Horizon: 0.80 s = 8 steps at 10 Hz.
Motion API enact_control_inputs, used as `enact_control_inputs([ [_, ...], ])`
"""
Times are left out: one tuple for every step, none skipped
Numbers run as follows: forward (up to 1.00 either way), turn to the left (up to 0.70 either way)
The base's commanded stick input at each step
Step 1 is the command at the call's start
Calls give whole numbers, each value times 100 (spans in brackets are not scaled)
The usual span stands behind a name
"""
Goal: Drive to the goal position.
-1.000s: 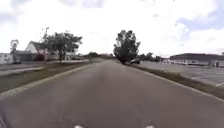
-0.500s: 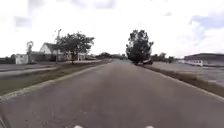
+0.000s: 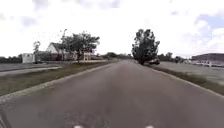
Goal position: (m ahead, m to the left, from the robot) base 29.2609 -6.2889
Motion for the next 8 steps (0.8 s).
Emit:
enact_control_inputs([
  [70,0],
  [70,0],
  [70,0],
  [70,0],
  [70,0],
  [70,0],
  [70,0],
  [70,0],
])
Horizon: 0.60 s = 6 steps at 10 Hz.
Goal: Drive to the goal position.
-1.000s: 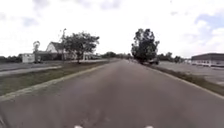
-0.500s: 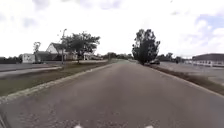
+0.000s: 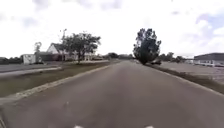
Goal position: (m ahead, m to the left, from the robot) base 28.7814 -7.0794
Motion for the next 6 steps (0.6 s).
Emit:
enact_control_inputs([
  [70,0],
  [70,0],
  [70,0],
  [70,0],
  [70,0],
  [70,0],
])
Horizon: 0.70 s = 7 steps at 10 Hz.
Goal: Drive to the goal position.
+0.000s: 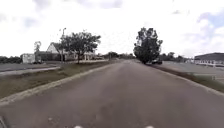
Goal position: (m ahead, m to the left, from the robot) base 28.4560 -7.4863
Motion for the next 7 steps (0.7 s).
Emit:
enact_control_inputs([
  [70,-30],
  [70,-35],
  [70,-26],
  [70,0],
  [70,0],
  [70,0],
  [70,0],
])
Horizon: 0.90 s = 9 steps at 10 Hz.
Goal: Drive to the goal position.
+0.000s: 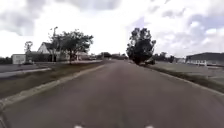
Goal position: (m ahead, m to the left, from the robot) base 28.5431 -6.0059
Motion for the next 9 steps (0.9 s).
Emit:
enact_control_inputs([
  [70,0],
  [70,0],
  [70,0],
  [70,0],
  [70,0],
  [70,0],
  [70,0],
  [70,0],
  [70,0],
])
